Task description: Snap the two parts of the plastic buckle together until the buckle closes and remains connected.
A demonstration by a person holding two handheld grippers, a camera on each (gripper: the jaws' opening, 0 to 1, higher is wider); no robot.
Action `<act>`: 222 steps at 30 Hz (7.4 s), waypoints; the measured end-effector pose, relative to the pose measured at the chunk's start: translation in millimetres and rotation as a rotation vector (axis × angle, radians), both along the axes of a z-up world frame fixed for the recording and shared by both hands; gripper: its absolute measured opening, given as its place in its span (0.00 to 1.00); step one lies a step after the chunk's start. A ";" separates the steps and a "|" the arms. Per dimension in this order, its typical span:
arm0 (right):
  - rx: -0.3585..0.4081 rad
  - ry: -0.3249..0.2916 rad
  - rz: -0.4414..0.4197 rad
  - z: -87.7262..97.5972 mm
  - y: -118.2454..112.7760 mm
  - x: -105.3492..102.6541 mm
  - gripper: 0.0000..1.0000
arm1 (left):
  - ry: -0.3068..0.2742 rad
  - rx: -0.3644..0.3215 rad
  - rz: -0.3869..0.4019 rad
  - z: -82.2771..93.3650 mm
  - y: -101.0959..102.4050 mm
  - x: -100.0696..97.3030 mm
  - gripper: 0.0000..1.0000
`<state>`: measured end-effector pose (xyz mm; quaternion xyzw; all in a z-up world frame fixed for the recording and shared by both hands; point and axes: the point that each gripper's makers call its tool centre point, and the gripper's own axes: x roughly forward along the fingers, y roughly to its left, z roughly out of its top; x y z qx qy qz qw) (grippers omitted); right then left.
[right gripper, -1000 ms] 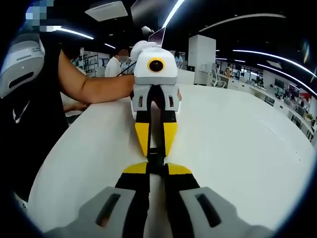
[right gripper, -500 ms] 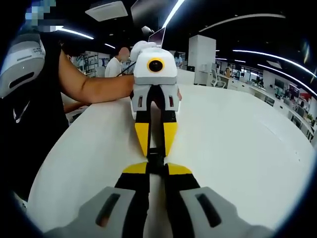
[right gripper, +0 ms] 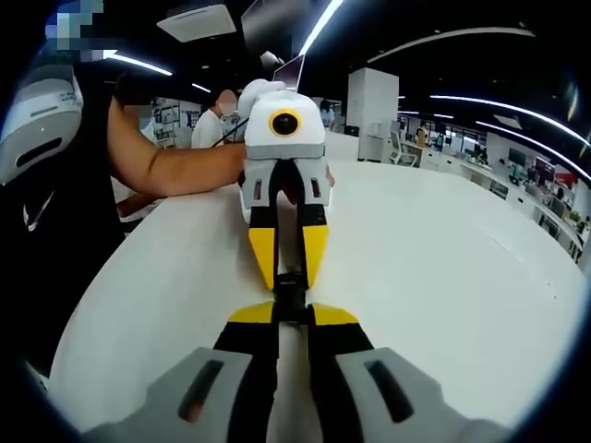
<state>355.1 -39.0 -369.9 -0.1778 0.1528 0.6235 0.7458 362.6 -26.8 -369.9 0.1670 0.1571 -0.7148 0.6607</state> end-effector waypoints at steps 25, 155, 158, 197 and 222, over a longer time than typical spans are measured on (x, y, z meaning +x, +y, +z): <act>0.111 -0.074 -0.234 33.5 -21.4 52.0 0.10 | -0.125 -0.177 0.362 40.6 27.9 86.3 0.30; 0.067 -0.061 -0.716 26.8 -57.6 210.0 0.11 | -0.132 -0.140 0.949 49.1 112.7 174.4 0.99; 0.061 -0.060 -0.716 24.3 -56.7 213.8 0.11 | -0.134 -0.138 0.950 48.8 113.2 174.8 0.99; 0.028 -0.053 -0.743 18.9 -35.7 276.3 0.11 | -0.117 -0.140 0.932 46.3 110.5 175.3 0.99; -0.029 -0.034 -0.780 6.1 -35.6 315.4 0.11 | -0.113 -0.114 0.914 37.9 108.5 163.6 0.99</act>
